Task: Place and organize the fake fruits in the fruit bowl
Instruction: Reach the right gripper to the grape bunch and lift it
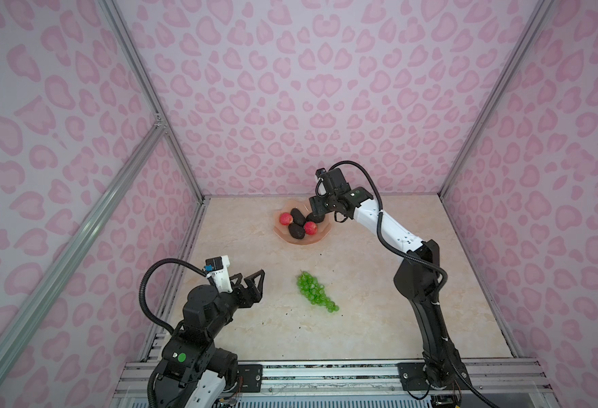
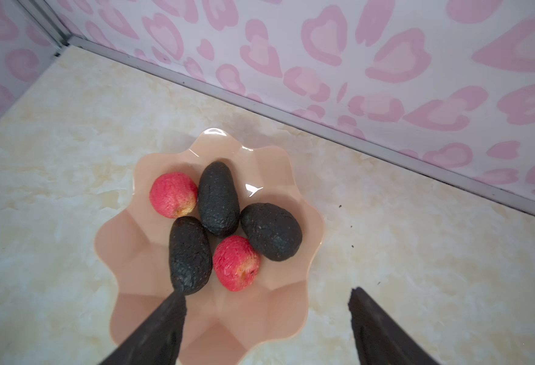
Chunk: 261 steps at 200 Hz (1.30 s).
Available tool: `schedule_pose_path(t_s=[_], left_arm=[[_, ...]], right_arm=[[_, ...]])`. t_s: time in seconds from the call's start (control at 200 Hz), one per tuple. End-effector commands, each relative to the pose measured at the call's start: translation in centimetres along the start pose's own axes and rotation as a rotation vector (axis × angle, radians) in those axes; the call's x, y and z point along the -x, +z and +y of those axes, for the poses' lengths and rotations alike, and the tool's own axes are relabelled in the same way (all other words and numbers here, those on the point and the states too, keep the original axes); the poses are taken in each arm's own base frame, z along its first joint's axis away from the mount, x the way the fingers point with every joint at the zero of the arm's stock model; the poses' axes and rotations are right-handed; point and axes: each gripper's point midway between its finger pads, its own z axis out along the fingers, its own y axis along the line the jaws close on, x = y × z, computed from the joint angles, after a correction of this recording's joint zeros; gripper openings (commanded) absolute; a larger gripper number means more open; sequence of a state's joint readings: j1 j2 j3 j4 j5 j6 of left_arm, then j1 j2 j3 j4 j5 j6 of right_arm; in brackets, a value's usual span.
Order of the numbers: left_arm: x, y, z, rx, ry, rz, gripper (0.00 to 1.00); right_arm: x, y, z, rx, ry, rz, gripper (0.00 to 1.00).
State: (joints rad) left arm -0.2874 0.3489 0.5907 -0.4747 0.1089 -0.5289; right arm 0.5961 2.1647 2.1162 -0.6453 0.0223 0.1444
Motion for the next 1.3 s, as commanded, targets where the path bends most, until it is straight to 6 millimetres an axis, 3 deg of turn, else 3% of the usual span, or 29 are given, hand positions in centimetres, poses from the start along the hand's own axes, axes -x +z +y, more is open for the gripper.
schedule_pose_path(t_s=[0.0,0.085,0.105,0.265,0.35,0.475,0.73,0.975,1.145,1.3], left_arm=[[1.0,-0.3,-1.0,-0.038,0.017,-0.032,0.88],[1.2,-0.5,-1.2,-0.047,0.020,-0.035,0.87],[1.2,-0.5,-1.2,-0.047,0.022,-0.035,0.88],[1.5,-0.8,-1.3,-0.044,0.028,-0.049,0.88],[1.5,-0.8,-1.3,-0.047,0.027,-0.048,0.88],[1.6,-0.7,-1.4,-0.050,0.027,-0.043,0.88],[1.6,-0.8,-1.5,-0.052,0.021,-0.046,0.88],[1.7,-0.9,-1.5,-0.052,0.021,-0.048,0.88],[1.9,-1.1,-1.6,-0.057,0.035,-0.059,0.88],[1.7,-1.1,-2.0,-0.079,0.040,-0.043,0.88]], right_arm=[[-3.0,-2.4,2.8,0.130,-0.023,-0.029,0.84],[-6.3,-5.1,4.0,0.216,-0.005,-0.047,0.86],[-8.2,-5.3,4.2,0.230,-0.001,-0.020,0.86],[-16.1,-9.2,7.7,0.320,-0.070,-0.014,0.87],[-20.0,-9.8,9.1,0.333,-0.092,0.015,0.88],[-23.6,-9.8,10.0,0.328,-0.068,0.019,0.88],[-25.7,-8.2,11.3,0.335,-0.006,-0.042,0.87],[-25.4,-5.8,12.4,0.329,0.038,-0.039,0.86],[-26.5,-3.2,13.1,0.311,0.055,-0.002,0.82],[-27.7,-1.3,12.9,0.273,0.084,0.010,0.65]])
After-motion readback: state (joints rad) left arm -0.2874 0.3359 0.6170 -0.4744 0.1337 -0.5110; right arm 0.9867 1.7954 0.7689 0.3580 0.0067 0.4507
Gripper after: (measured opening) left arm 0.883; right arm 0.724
